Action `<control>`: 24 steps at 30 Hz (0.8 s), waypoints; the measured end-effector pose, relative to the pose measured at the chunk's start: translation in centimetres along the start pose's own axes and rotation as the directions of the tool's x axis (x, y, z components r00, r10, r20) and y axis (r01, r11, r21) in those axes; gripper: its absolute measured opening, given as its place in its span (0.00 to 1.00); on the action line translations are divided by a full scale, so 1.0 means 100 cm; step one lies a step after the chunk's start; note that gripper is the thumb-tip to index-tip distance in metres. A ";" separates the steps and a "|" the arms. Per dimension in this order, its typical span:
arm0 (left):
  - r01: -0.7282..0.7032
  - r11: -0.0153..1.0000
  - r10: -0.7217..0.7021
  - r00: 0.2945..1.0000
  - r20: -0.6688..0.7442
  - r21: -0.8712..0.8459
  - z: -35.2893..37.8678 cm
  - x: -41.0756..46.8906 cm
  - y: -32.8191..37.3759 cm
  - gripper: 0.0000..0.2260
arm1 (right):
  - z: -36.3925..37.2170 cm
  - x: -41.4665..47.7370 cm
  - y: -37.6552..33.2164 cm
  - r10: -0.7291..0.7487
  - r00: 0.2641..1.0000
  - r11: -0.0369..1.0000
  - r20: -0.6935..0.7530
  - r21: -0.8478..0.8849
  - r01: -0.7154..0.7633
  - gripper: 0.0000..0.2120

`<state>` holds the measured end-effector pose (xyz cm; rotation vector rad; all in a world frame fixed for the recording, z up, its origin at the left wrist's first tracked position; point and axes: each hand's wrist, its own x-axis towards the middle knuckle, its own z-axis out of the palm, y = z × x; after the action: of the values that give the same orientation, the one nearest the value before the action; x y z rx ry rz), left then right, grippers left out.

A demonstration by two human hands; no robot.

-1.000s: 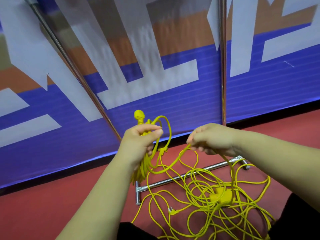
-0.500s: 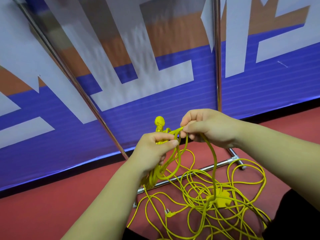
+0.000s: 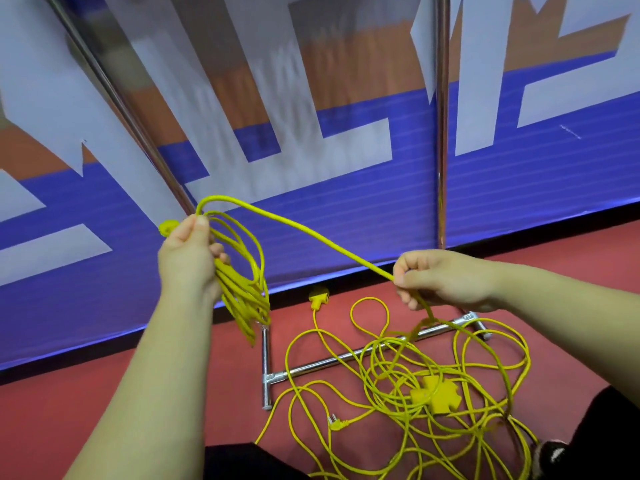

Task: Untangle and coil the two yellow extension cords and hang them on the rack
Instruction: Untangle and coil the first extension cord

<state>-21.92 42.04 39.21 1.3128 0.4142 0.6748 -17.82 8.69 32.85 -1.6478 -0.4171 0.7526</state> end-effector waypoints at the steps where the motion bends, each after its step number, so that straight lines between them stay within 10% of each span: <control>1: 0.017 1.000 -0.016 1.000 -0.014 0.012 -0.006 0.003 -0.002 0.02 | 0.001 0.000 0.003 0.020 1.000 1.000 -0.013 -0.010 -0.020 0.06; 8: 0.039 0.988 -0.049 0.997 0.062 0.147 -0.015 -0.006 -0.019 0.11 | 0.005 0.012 -0.003 0.091 0.933 0.995 -0.348 0.003 -0.096 0.10; 15: 0.115 0.992 -0.122 0.949 0.292 0.041 -0.008 -0.029 -0.014 0.10 | 0.026 0.022 -0.002 0.391 0.846 0.916 -0.363 0.059 -0.398 0.05; 24: 0.209 0.976 -0.210 0.836 0.507 0.059 0.010 -0.067 -0.010 0.10 | 0.021 0.036 -0.020 0.411 0.884 0.851 -0.224 0.443 -0.283 0.05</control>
<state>-26.07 36.73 37.84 1.3647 0.1169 0.1223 -16.31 12.98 33.76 -1.4281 0.2669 0.7682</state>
